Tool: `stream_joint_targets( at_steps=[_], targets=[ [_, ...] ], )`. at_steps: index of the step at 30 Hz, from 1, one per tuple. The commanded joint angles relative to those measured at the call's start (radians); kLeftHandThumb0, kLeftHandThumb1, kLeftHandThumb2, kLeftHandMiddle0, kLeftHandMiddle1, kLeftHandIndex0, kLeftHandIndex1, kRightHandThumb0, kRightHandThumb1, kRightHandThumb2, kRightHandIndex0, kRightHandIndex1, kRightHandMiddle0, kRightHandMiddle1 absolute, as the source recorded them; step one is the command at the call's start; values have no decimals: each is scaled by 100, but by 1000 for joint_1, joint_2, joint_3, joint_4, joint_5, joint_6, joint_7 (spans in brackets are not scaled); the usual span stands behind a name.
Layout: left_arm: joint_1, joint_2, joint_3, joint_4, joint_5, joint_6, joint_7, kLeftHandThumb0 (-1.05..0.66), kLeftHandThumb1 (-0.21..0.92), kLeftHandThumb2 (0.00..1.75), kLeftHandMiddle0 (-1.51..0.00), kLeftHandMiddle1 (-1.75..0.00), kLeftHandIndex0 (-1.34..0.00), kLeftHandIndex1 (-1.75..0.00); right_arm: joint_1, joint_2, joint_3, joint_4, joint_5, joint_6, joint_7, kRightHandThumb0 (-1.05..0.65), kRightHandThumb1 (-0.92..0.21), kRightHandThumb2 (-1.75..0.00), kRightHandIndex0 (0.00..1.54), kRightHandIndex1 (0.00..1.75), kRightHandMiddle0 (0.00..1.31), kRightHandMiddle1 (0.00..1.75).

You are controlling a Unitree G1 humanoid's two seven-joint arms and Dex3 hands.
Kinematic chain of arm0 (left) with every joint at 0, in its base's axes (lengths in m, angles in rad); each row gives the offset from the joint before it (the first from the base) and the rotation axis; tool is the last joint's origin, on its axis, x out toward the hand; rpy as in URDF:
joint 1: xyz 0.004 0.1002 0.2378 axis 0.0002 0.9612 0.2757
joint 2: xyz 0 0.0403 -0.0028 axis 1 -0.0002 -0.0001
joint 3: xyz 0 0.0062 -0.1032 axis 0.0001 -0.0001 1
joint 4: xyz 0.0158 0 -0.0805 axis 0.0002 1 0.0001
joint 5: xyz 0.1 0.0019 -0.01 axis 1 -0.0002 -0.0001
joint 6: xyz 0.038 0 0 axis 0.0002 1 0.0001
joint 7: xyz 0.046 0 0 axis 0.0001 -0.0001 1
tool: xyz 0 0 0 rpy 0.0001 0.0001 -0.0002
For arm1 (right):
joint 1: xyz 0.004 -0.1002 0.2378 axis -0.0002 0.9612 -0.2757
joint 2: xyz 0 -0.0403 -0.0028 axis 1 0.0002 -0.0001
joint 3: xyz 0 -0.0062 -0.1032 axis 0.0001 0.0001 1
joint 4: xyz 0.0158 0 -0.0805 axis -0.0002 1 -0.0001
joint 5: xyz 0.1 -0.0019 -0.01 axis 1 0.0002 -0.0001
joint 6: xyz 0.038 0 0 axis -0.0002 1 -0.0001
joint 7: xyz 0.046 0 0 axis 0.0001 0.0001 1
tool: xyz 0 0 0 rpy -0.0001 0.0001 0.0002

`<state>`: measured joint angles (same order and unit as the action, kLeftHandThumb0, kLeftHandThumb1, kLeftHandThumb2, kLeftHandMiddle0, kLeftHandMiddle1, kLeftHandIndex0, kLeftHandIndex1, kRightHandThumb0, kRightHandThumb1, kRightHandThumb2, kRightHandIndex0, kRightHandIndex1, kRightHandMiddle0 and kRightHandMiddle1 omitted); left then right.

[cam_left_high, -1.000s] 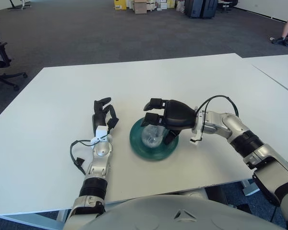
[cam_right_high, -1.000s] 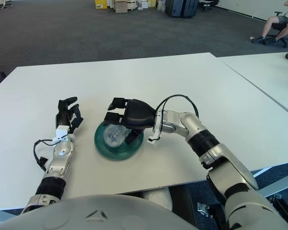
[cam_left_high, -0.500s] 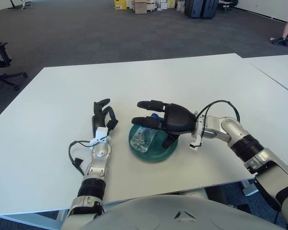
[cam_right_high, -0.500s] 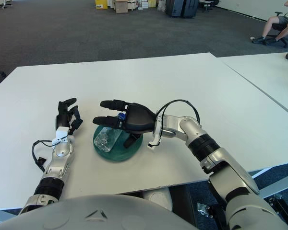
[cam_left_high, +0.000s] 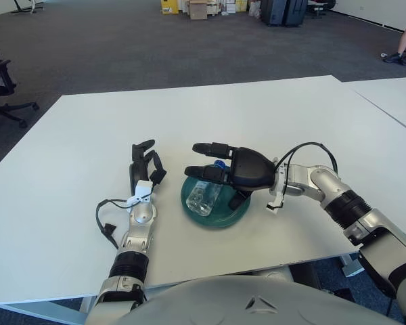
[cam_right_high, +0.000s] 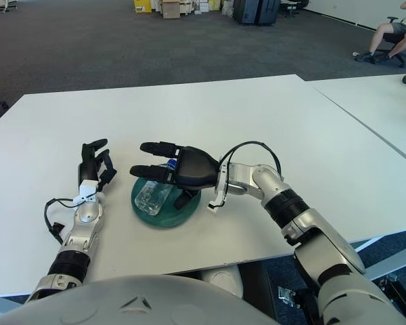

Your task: Put the bottle into the plate.

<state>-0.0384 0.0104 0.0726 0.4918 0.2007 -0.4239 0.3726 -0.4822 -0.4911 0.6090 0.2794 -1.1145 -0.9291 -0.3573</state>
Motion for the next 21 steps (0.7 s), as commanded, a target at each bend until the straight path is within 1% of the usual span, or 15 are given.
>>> stream_joint_targets(
  at_steps=[1,3,6,7,8,11,14,16,17,19,21],
  targets=[
    [-40,10,7,16,-6,-21,7,-63,92,89,-45,-43,-16,-107,-24,-4,-4,12,-9,17,-19,-105,-92,-106,1,1,0,0],
    [-43,11,8,23,-5,-26,9,-63,92,88,-45,-43,-17,-107,-40,0,-9,25,2,17,-19,-105,-92,-106,2,1,0,0],
    [-44,12,8,28,-1,-25,12,-64,92,87,-45,-43,-17,-107,-119,15,-47,64,97,9,41,-105,-92,-104,3,1,0,0],
    [-44,12,8,29,0,-24,12,-64,92,87,-44,-43,-17,-107,-133,18,-54,70,117,8,55,-105,-92,-104,4,2,1,1],
    [-43,12,9,27,-8,-22,4,-64,92,87,-44,-43,-17,-107,-142,29,-69,76,152,24,75,-105,-92,-103,4,2,1,1],
    [-43,11,13,29,-28,-25,-15,-66,92,86,-43,-42,-14,-106,-147,54,-106,80,213,70,110,-105,-92,-101,7,3,3,2],
    [-40,8,13,18,-43,-32,-26,-68,92,86,-43,-42,-13,-106,-144,84,-148,91,272,108,102,-105,-92,-100,9,3,5,4],
    [-39,8,13,13,-49,-34,-30,-68,92,85,-44,-42,-14,-106,-145,97,-162,98,301,120,103,-104,-92,-98,11,4,6,5],
    [-38,4,11,0,-50,-30,-30,-68,92,85,-44,-42,-14,-106,-147,114,-187,115,353,132,106,-104,-92,-98,11,4,6,5],
    [-36,-1,9,-19,-50,-24,-28,-67,92,84,-45,-43,-16,-108,-151,140,-226,141,437,152,114,-104,-92,-95,14,2,2,17],
    [-34,-4,8,-29,-49,-19,-27,-66,92,84,-45,-44,-17,-108,-152,153,-248,152,483,163,125,-104,-92,-93,15,1,1,23]
  ],
)
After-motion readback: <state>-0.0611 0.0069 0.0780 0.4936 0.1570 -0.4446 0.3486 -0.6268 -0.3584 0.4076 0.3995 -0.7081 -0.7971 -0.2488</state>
